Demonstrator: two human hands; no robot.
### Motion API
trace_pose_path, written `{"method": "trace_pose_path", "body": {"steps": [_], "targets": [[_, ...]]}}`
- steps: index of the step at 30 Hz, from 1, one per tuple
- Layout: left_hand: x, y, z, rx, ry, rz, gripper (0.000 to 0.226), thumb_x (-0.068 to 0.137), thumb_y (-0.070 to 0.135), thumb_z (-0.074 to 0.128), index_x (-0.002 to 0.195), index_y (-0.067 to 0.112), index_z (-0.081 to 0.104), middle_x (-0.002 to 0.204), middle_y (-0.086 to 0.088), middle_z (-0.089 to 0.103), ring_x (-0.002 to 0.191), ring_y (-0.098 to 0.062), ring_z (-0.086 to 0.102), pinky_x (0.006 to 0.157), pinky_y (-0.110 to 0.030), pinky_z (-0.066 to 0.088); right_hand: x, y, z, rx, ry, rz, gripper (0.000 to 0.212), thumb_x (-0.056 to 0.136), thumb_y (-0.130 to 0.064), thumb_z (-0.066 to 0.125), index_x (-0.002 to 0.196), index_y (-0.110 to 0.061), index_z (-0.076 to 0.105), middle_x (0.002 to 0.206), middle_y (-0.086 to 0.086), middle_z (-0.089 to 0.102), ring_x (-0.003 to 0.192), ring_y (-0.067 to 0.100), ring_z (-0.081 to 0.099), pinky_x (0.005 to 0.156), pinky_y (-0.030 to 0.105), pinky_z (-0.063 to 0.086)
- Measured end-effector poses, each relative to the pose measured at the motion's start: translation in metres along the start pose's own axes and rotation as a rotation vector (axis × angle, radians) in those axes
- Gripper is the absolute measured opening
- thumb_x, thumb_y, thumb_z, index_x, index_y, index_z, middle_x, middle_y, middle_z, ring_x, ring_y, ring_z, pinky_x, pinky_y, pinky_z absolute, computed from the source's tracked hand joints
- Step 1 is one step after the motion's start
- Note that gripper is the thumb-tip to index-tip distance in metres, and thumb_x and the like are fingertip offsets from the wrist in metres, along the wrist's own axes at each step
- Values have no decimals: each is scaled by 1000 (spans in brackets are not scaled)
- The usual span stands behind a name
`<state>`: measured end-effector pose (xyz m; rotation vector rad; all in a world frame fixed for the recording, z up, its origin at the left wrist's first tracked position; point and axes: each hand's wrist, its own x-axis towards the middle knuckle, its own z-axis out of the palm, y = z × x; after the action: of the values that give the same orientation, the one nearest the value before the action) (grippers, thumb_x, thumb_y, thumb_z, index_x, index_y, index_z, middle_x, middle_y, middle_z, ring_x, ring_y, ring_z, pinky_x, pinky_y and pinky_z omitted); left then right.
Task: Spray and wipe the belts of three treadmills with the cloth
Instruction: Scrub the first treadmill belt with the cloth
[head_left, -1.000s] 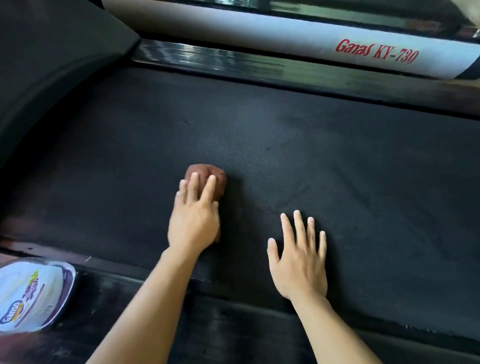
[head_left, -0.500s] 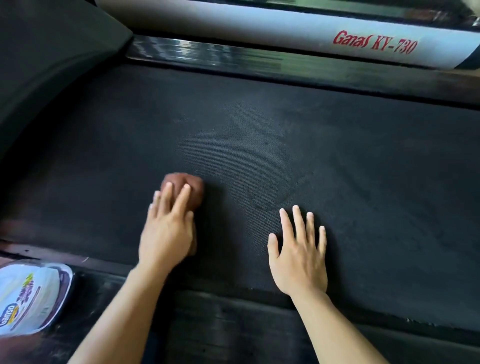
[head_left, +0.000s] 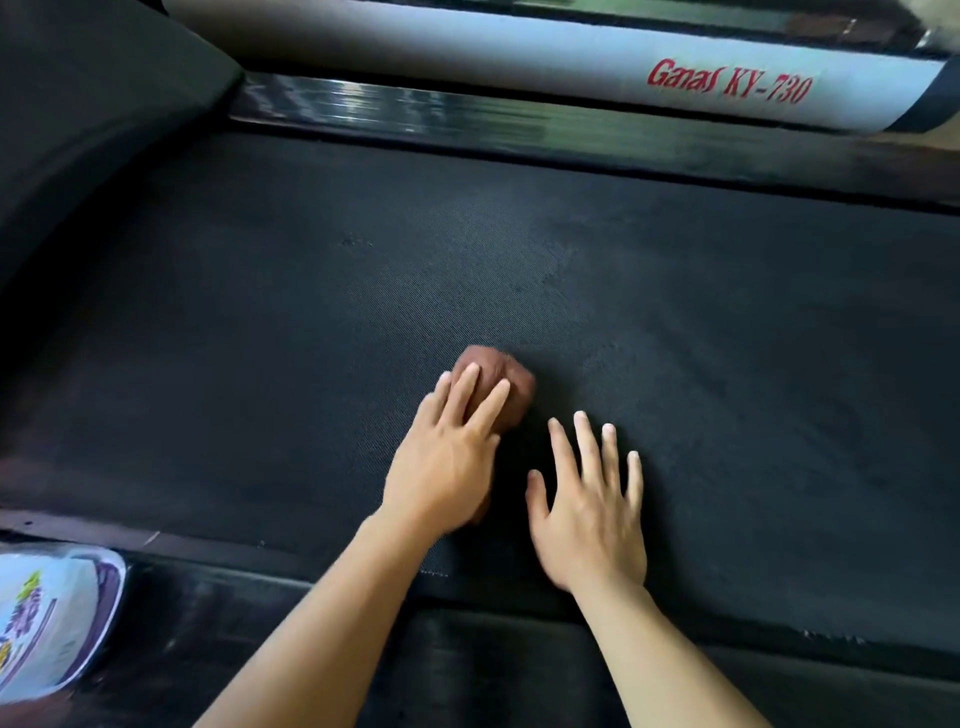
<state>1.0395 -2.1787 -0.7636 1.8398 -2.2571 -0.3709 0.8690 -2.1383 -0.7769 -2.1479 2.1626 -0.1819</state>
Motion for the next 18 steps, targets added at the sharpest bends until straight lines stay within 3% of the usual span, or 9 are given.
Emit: {"method": "trace_pose_path", "body": {"steps": [4, 10, 14, 18], "targets": [[-35, -45, -10, -11, 73, -189, 58, 94, 31, 42, 152, 25, 38, 161, -13, 29, 145, -45, 29, 116, -52, 29, 0, 0, 0, -22, 1, -4, 63, 96, -50, 31, 154, -25, 32, 163, 4, 24, 150, 31, 20, 119, 55, 18], [23, -98, -43, -114, 168, -562, 57, 104, 30, 40, 158, 31, 21, 168, -4, 6, 153, -32, 3, 123, -43, 14, -1, 0, 2, -24, 3, -1, 63, 97, -51, 30, 154, -25, 30, 163, 4, 23, 150, 30, 20, 120, 54, 17], [95, -90, -41, -86, 92, -480, 56, 104, 32, 38, 157, 30, 20, 167, -7, 5, 152, -36, 2, 123, -45, 11, -1, 1, 1, -16, -2, -2, 63, 97, -51, 29, 155, -26, 29, 163, 4, 23, 150, 30, 18, 120, 54, 15], [130, -39, -27, -15, -11, -247, 58, 104, 30, 38, 158, 28, 17, 167, -11, 5, 152, -40, 2, 123, -45, 8, 0, 0, 0, -7, 5, -3, 62, 97, -51, 30, 154, -26, 30, 163, 3, 24, 150, 29, 18, 120, 53, 14]]}}
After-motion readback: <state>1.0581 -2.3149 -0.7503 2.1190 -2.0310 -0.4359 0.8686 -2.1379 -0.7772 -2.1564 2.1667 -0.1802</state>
